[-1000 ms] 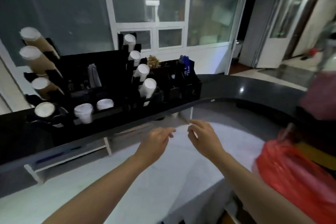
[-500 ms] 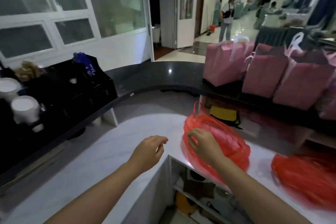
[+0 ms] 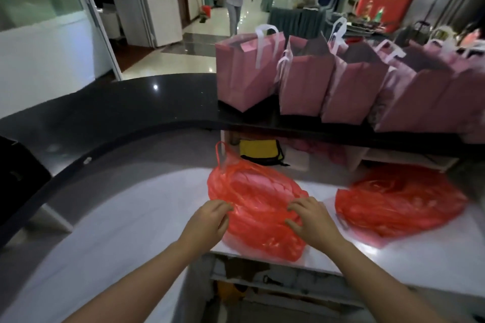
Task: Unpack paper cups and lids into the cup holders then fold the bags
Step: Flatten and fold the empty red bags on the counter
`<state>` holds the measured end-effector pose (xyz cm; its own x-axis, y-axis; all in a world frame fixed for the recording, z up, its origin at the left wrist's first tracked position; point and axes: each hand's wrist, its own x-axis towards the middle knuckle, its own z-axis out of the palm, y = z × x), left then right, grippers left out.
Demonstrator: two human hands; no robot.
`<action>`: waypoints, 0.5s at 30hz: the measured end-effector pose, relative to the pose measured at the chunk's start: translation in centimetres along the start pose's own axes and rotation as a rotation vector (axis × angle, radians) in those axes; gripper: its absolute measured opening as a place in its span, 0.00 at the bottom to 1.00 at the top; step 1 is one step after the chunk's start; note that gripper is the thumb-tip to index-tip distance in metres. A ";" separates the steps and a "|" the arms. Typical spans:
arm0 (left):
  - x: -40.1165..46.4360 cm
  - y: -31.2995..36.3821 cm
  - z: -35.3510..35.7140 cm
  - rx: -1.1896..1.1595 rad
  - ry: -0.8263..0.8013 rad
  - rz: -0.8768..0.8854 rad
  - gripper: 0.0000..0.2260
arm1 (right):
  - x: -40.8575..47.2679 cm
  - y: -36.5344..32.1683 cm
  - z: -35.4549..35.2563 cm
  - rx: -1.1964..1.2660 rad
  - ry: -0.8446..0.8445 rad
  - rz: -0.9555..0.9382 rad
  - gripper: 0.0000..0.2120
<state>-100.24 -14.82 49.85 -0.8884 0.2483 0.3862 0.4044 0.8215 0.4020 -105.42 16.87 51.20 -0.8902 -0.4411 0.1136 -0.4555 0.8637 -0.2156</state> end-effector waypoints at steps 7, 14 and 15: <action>3.3 -4.4 2.8 0.020 -0.038 -0.023 0.14 | -0.9 1.4 0.9 -0.142 -0.062 0.037 0.07; 7.8 -6.7 4.3 -0.069 -0.098 -0.459 0.23 | -0.3 4.9 -0.4 -0.262 0.037 0.100 0.10; 8.4 -6.7 4.7 -0.113 -0.101 -0.530 0.24 | 0.1 5.6 -0.6 -0.288 0.038 0.120 0.10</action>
<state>-111.44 -15.80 46.55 -0.9909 -0.1321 0.0275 -0.0883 0.7888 0.6083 -108.04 21.79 50.57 -0.9346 -0.3267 0.1411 -0.3224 0.9451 0.0531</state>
